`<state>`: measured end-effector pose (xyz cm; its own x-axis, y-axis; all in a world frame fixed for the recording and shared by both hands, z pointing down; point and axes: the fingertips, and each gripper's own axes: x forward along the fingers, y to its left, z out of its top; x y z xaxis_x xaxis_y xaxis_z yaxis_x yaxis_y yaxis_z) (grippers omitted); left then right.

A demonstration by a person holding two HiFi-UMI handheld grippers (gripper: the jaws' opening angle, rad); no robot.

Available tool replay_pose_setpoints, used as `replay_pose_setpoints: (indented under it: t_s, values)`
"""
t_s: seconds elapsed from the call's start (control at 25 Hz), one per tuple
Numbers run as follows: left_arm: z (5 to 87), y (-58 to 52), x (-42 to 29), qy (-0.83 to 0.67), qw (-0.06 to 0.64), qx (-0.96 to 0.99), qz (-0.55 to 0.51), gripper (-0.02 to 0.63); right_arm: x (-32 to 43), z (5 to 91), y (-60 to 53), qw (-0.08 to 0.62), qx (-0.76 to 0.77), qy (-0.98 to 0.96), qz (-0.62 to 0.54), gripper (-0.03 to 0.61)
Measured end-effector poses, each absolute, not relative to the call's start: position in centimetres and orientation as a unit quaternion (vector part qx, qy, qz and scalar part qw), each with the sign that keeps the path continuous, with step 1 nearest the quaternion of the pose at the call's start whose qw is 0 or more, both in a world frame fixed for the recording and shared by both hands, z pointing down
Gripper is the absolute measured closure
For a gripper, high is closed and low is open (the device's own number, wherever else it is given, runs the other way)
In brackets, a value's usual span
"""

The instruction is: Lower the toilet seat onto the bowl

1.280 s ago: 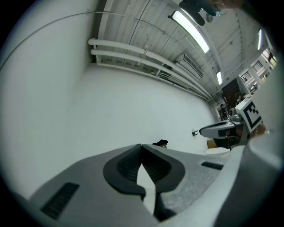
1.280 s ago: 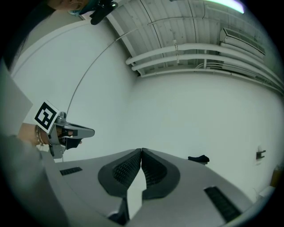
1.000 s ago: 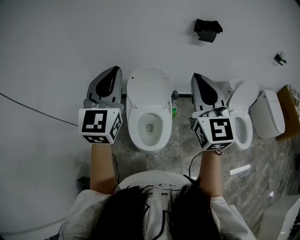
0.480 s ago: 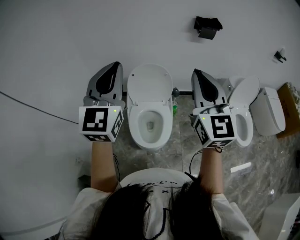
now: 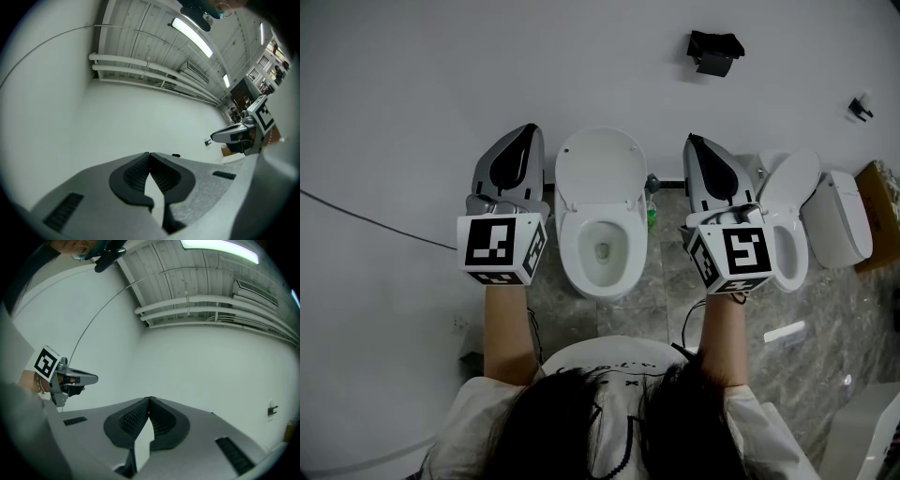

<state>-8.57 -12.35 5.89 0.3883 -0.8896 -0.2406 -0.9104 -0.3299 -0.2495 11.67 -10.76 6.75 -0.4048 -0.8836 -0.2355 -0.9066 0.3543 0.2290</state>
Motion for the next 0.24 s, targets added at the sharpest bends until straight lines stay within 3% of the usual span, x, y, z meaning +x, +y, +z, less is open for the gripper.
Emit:
replay_pose_setpoints:
  t_s: [0.24]
  values:
    - [5.66, -12.33, -8.89, 0.555, 0.171, -0.813, 0.039, 0.604, 11.52, 6.34, -10.68, 0.037, -0.543, 0.822, 0.170, 0.552]
